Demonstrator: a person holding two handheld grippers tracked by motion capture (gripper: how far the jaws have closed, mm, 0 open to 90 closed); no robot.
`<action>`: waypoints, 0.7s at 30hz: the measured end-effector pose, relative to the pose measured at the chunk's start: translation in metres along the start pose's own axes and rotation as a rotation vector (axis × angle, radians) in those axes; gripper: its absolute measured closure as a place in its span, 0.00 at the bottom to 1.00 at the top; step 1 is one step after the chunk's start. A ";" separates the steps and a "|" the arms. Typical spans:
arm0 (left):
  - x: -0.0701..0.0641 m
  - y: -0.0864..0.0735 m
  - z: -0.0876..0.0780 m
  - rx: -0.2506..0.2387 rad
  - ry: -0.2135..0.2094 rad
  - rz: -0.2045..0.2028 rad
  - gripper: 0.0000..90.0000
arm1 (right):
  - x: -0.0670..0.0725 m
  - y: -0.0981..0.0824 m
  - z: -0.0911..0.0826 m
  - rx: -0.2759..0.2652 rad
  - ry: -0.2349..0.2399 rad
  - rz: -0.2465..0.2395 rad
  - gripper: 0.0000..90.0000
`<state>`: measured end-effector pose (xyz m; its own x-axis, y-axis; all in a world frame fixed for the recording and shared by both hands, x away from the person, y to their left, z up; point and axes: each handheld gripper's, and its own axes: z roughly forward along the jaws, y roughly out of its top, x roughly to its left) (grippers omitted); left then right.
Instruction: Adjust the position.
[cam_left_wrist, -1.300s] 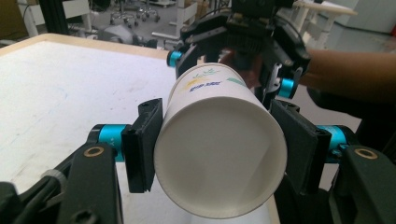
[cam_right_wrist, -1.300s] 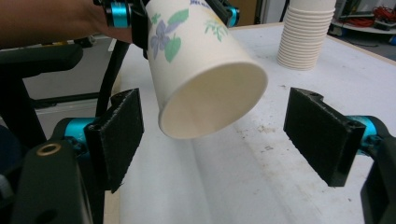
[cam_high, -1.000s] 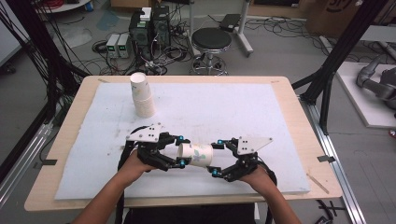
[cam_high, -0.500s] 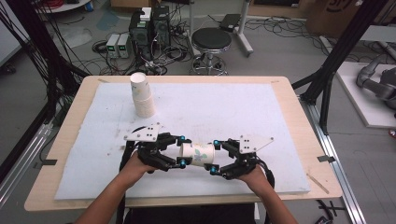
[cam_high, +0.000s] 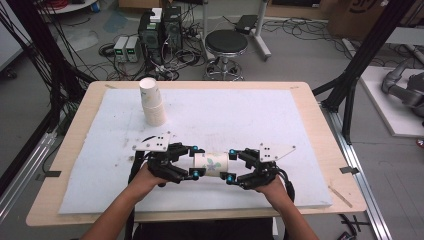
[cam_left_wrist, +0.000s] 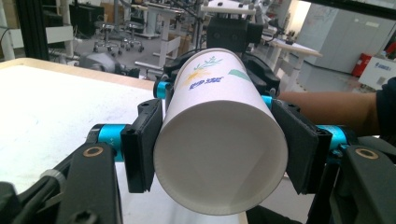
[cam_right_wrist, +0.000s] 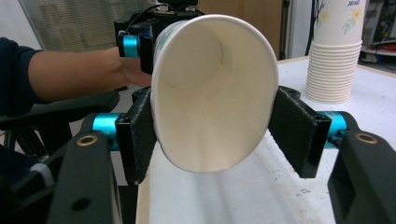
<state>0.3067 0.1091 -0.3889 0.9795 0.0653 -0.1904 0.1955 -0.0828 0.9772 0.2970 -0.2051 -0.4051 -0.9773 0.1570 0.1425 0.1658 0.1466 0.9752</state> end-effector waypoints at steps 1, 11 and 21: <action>0.000 0.000 0.000 0.003 0.000 -0.001 0.41 | 0.000 0.000 0.000 0.000 -0.004 -0.006 0.40; -0.001 0.001 -0.002 0.110 0.086 -0.021 0.17 | -0.003 0.007 -0.006 0.066 -0.029 0.015 0.40; -0.004 0.006 -0.006 0.200 0.132 0.028 0.17 | -0.004 0.019 0.004 0.227 -0.038 -0.036 0.40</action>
<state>0.3038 0.1147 -0.3816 0.9725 0.1887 -0.1364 0.1866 -0.2813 0.9413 0.3044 -0.1985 -0.3877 -0.9782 0.1831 0.0975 0.1602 0.3684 0.9157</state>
